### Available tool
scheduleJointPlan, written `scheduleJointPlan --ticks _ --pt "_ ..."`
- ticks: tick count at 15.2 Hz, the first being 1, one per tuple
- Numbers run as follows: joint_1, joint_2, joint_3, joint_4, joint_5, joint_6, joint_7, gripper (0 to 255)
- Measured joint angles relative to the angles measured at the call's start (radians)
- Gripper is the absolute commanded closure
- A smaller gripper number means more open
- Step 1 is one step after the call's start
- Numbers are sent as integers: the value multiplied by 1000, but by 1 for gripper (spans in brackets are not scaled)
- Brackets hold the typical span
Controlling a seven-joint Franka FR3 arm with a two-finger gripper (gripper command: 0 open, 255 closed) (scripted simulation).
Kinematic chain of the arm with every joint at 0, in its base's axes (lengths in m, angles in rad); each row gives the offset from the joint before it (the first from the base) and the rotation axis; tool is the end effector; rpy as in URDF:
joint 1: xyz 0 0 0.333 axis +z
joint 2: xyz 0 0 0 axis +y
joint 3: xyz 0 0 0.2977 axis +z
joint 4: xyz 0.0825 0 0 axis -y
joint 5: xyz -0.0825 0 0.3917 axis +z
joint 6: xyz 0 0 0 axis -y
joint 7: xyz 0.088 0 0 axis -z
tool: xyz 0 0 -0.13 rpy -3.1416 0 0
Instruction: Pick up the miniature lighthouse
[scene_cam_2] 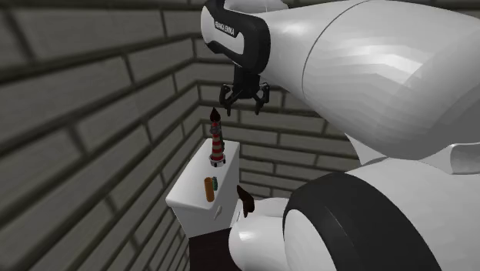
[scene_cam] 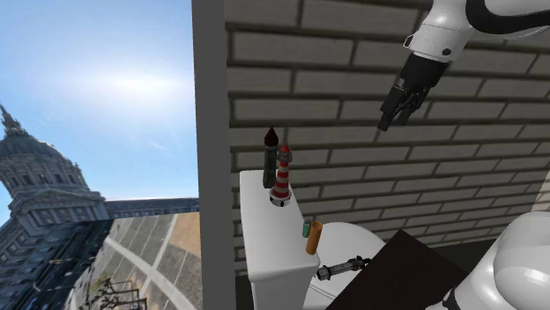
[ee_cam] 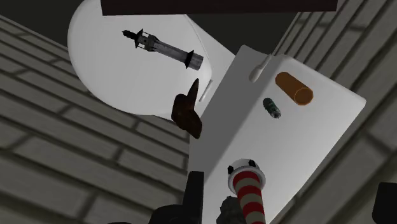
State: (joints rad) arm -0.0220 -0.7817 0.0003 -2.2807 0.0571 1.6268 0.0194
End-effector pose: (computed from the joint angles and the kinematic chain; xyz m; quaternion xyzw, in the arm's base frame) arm 0.3375 -0.0002 0.5953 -0.9973 0.0203 -0.0639 0.0284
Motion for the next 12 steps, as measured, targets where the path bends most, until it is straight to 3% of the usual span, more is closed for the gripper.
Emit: scheduleJointPlan --ticks 5,12 --pt "-13 109 45 39 9 39 84 0" --pt "-43 421 135 211 1 105 285 0"
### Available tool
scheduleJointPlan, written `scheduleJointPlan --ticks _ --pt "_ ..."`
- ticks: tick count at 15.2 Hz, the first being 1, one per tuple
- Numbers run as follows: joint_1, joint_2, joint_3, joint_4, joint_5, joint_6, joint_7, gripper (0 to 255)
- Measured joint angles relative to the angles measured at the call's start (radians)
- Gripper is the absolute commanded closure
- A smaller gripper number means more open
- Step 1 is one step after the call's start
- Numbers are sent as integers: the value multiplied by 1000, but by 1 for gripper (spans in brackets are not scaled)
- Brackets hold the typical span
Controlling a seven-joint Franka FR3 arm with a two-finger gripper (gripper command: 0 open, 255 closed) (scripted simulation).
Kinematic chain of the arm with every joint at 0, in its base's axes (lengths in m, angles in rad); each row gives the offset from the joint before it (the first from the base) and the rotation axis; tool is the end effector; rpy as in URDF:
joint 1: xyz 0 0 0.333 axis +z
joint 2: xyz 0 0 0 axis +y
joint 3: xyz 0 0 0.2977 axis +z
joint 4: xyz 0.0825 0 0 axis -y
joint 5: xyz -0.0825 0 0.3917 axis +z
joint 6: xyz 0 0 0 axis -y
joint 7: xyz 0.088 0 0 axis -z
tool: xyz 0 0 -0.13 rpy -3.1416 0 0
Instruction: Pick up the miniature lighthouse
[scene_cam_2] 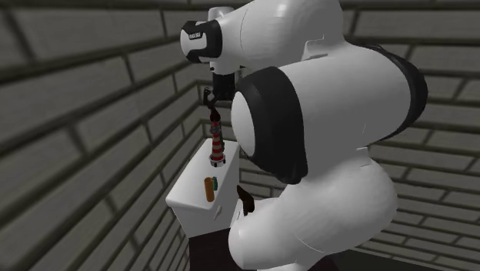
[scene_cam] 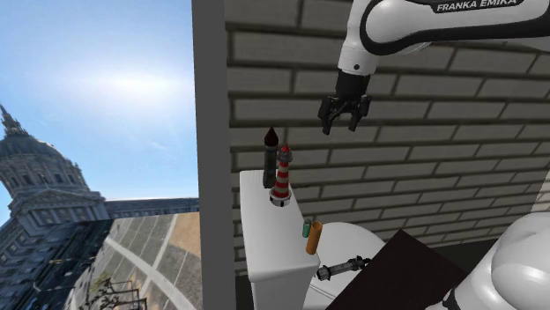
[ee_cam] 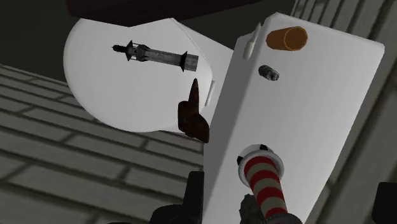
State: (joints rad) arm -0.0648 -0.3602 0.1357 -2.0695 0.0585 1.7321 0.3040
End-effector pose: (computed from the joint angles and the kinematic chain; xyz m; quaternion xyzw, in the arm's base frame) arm 0.4613 0.0453 0.5386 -0.9921 0.1247 -0.0089 0.0068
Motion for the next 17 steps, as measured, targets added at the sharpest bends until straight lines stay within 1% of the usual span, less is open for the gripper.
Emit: scheduleJointPlan --ticks 3,8,12,16,17 --pt "-10 124 25 77 -16 12 84 0" --pt "-13 350 50 247 -54 6 223 0" --pt "0 540 55 414 -84 -21 331 0" --pt "14 733 40 617 -107 -81 412 0" --pt "17 787 34 683 -112 -104 429 0"
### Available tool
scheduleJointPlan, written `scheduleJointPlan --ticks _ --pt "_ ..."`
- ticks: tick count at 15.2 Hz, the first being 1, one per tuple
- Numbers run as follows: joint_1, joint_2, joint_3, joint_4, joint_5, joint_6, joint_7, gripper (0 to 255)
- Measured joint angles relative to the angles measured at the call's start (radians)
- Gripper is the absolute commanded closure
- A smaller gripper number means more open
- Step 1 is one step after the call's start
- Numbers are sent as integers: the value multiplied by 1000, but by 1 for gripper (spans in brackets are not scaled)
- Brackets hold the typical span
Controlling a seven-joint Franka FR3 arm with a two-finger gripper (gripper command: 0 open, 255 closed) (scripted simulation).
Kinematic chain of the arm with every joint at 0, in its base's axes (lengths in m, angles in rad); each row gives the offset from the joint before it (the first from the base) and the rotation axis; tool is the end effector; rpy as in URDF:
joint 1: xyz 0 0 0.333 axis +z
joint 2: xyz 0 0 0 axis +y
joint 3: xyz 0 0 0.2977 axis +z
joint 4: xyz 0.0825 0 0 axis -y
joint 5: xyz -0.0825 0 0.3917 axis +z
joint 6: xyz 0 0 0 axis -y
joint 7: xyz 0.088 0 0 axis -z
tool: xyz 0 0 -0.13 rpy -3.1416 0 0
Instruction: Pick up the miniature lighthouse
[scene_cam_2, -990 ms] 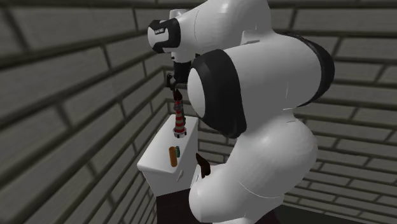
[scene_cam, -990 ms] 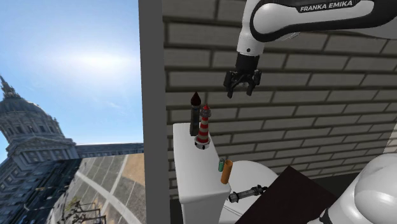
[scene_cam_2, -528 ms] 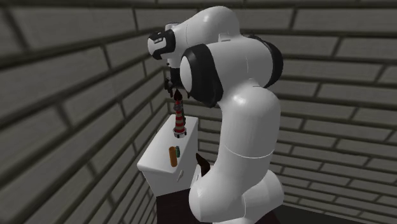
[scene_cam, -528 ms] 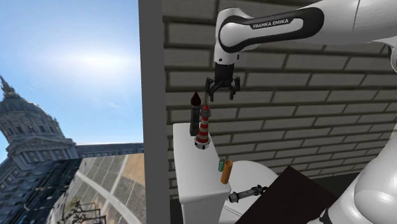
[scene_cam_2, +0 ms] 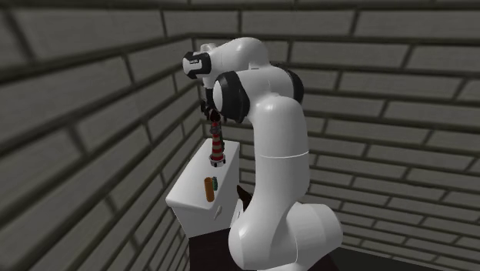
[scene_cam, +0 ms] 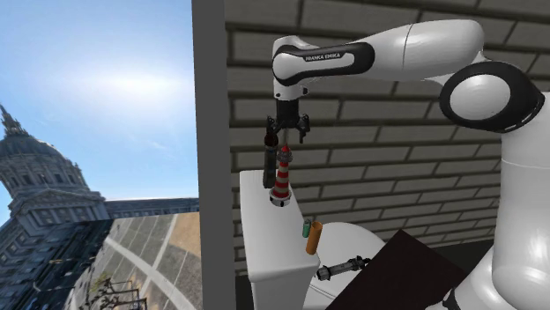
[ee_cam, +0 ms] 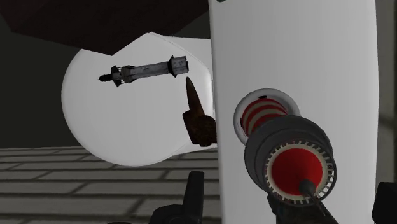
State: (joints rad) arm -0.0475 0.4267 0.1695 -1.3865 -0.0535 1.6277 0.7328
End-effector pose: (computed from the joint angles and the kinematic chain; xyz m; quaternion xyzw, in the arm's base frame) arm 0.6580 0.0582 0.4150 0.9497 -0.2998 -0.0853 0.0290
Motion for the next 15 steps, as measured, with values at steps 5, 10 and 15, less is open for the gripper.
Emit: scheduleJointPlan --ticks 5,10,15 --pt "6 97 -12 68 -6 5 34 0" --pt "6 110 -13 31 -8 55 36 255" --pt "5 113 -14 34 -9 57 35 255"
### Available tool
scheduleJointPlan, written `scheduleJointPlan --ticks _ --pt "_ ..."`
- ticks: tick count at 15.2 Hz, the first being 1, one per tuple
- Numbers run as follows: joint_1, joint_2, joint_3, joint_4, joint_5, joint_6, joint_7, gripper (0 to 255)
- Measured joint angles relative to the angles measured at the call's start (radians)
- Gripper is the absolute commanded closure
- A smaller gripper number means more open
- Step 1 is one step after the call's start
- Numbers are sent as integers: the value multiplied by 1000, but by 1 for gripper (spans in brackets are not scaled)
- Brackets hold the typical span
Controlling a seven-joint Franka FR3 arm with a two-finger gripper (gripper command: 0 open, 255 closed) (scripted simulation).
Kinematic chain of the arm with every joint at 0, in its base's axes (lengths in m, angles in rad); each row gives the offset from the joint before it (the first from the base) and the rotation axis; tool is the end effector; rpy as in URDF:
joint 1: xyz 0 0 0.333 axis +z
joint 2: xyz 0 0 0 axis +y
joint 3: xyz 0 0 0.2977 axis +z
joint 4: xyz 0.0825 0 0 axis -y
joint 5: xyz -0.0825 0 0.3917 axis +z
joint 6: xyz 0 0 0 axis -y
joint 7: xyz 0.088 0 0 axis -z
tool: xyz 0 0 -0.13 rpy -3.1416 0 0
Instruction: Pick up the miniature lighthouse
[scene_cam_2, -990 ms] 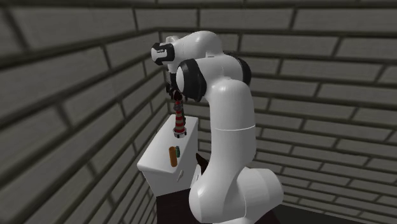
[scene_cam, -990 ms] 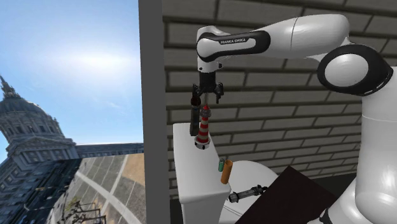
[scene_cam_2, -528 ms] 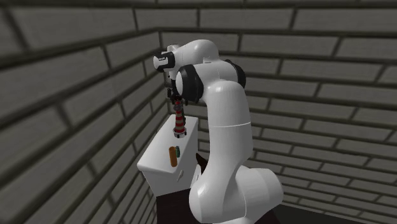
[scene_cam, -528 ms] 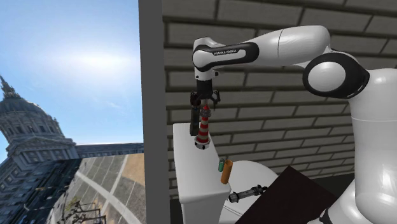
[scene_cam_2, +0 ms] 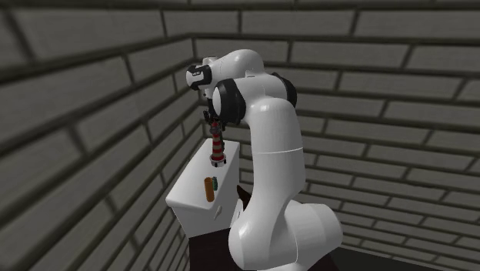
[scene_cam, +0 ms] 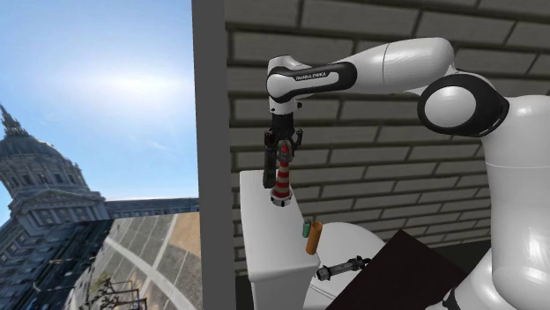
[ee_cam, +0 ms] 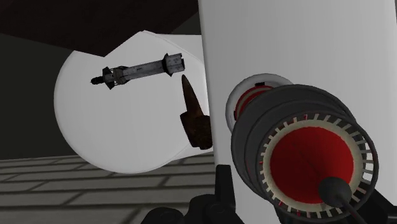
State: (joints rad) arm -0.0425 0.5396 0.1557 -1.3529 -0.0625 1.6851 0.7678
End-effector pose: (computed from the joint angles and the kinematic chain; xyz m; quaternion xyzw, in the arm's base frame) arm 0.6787 0.0527 0.3583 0.9420 -0.3200 -0.0951 0.0335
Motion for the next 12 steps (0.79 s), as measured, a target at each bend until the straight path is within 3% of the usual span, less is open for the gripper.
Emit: scheduleJointPlan --ticks 6,12 --pt "0 -3 1 -1 1 -3 1 255" --pt "2 -14 2 56 3 -72 0 255"
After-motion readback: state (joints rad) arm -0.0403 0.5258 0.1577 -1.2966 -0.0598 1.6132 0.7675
